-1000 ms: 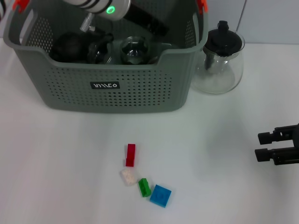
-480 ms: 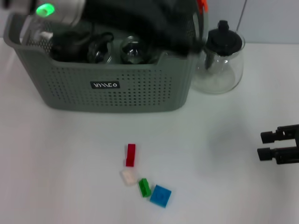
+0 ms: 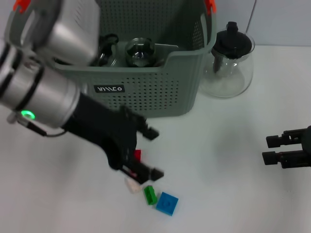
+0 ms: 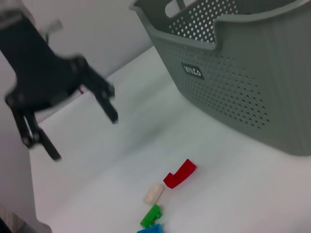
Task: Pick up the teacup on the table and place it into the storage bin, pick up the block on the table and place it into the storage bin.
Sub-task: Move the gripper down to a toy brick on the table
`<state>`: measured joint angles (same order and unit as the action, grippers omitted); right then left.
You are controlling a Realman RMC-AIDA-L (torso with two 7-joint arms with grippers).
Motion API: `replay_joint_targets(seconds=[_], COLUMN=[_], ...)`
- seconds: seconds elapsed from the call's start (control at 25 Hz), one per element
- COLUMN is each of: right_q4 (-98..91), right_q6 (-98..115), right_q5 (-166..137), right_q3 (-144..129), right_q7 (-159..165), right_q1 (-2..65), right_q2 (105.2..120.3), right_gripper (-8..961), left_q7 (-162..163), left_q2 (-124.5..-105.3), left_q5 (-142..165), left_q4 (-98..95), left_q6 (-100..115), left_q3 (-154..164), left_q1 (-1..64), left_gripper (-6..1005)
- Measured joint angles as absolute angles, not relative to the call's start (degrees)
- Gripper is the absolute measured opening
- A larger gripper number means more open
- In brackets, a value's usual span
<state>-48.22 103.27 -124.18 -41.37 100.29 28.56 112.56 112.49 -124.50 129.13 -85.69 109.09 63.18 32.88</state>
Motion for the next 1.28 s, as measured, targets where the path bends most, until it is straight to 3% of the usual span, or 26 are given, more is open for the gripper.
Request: replay_joint_targets(seconds=[0.48, 1.28], right_q4=[-46.9, -46.8], right_q6=[101.9, 101.1], right_q5=[-124.3, -124.3], right_q3=[-41.2, -41.0], right_q7=[100.5, 99.9], right_q1=[28.3, 28.1], right_q2=[112.62, 112.25], right_gripper=[658, 659], left_q7=[129.9, 151.7], left_q2=[-124.73, -124.8], left_q5=[148.8, 154.7], left_q4=[-77.6, -76.9], left_q6=[97.3, 87.5], left_q3=[81.5, 97.1], left_q1=[33.6, 33.2], left_gripper=[873, 874])
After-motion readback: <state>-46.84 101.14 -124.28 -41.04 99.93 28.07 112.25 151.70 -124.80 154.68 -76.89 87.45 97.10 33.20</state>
